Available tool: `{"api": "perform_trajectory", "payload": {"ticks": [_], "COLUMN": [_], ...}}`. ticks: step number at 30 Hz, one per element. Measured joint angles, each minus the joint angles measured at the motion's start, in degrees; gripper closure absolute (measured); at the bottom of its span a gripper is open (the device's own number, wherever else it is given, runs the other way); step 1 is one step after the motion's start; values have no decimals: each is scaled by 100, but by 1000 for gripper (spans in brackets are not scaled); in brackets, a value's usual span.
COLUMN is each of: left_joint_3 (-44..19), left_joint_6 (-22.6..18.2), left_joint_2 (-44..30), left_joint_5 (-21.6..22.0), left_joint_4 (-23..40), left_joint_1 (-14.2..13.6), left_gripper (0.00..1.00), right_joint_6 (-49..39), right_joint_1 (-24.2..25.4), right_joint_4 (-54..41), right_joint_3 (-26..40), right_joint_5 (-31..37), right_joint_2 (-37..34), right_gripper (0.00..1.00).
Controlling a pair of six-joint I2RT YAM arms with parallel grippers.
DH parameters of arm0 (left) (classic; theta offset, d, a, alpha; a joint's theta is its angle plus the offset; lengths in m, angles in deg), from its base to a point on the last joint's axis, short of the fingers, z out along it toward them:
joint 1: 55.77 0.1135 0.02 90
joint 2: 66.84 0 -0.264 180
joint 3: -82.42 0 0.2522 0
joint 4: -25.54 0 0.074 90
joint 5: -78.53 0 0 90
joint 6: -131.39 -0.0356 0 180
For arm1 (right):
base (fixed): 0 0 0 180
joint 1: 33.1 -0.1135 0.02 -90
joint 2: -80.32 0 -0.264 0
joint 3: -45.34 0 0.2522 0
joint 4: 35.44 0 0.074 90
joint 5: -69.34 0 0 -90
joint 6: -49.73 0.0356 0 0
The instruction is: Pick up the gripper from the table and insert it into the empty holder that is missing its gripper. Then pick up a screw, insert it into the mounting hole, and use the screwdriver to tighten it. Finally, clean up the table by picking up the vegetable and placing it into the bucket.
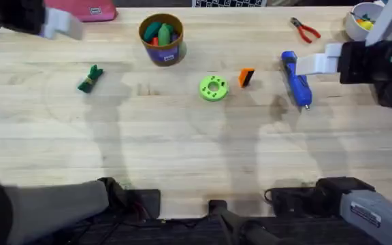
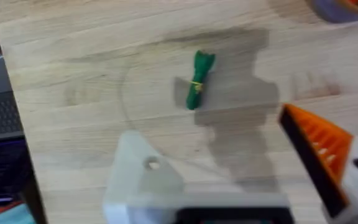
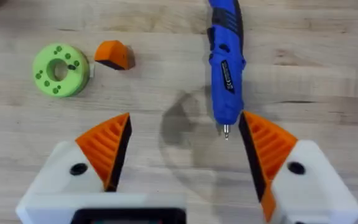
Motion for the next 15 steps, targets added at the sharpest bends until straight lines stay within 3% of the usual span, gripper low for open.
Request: {"api": "perform_trajectory", "payload": {"ticks": [2,9,13,14,15], "left_joint_3": [0,19,413,1003,1176], "left_joint_6": [208,1192,1722,2006,2080], "left_joint_2": [236,1012,1575,2189,2374], "left_joint_5": [101,608,715,766,772], "left_joint_4": [142,497,246,202,197], "left_joint_1": [-267,-1462,-1745,-1769,-1769], "left_gripper": [19,13,13,13,13], "right_joint_6": [0,0,0,0,0], "right_joint_1": [0,0,0,0,0], "right_joint_4": [1,0,2,0,0], "right_joint_3": [0,0,0,0,0], "right_joint_5": [2,2,0,0,2], "right_joint_2": [1,0,0,0,0], "right_gripper": [7,8,8,8,8]}}
